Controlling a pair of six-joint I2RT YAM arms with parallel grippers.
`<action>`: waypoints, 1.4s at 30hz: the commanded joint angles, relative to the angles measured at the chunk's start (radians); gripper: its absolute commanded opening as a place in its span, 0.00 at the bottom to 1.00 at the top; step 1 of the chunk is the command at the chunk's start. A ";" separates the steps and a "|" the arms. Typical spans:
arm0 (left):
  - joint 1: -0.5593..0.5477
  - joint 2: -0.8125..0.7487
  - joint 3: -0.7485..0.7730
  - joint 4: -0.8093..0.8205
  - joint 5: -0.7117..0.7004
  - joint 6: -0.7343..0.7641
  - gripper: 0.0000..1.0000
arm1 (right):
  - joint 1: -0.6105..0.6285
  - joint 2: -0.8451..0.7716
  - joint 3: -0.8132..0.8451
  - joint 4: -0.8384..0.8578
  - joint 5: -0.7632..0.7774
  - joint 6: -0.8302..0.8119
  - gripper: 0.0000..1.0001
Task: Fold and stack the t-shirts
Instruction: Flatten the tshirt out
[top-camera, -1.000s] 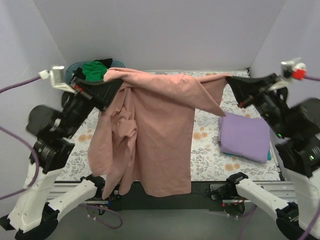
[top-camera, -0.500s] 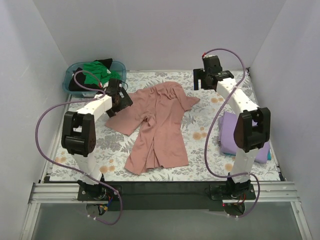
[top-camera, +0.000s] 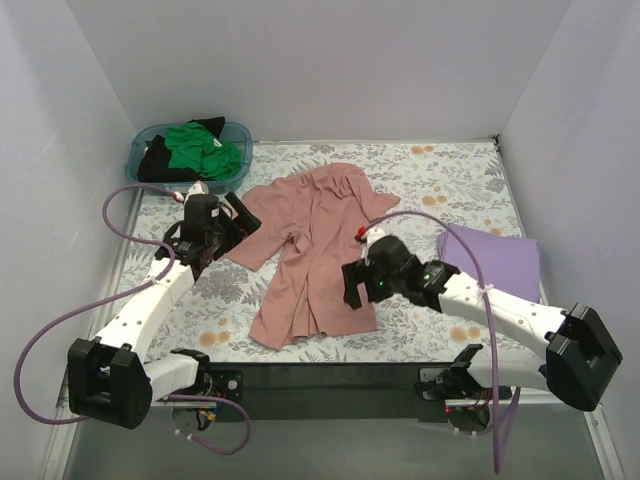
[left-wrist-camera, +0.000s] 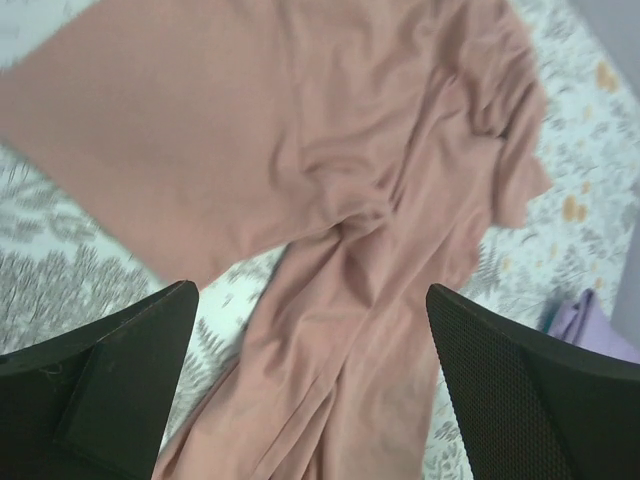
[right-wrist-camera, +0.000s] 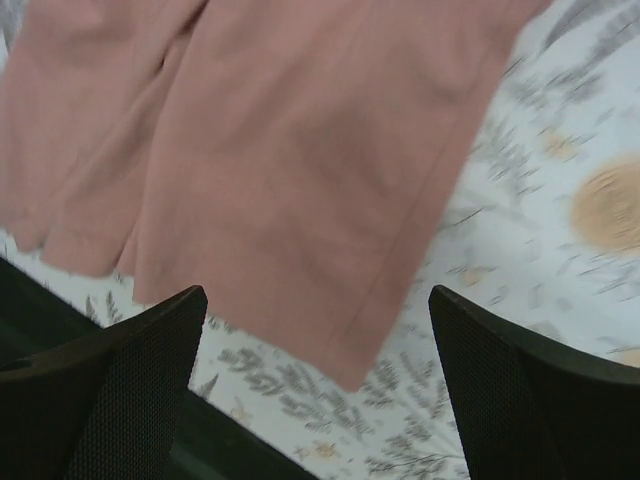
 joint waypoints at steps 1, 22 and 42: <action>0.002 -0.054 -0.068 -0.040 -0.013 -0.043 0.98 | 0.136 -0.012 -0.087 0.097 0.028 0.216 0.98; 0.003 -0.048 -0.110 -0.110 -0.173 -0.100 0.98 | -0.206 0.327 -0.109 0.095 0.071 0.192 0.98; 0.020 0.139 -0.083 -0.066 -0.154 -0.089 0.98 | -0.734 1.178 1.212 -0.274 -0.085 -0.168 0.98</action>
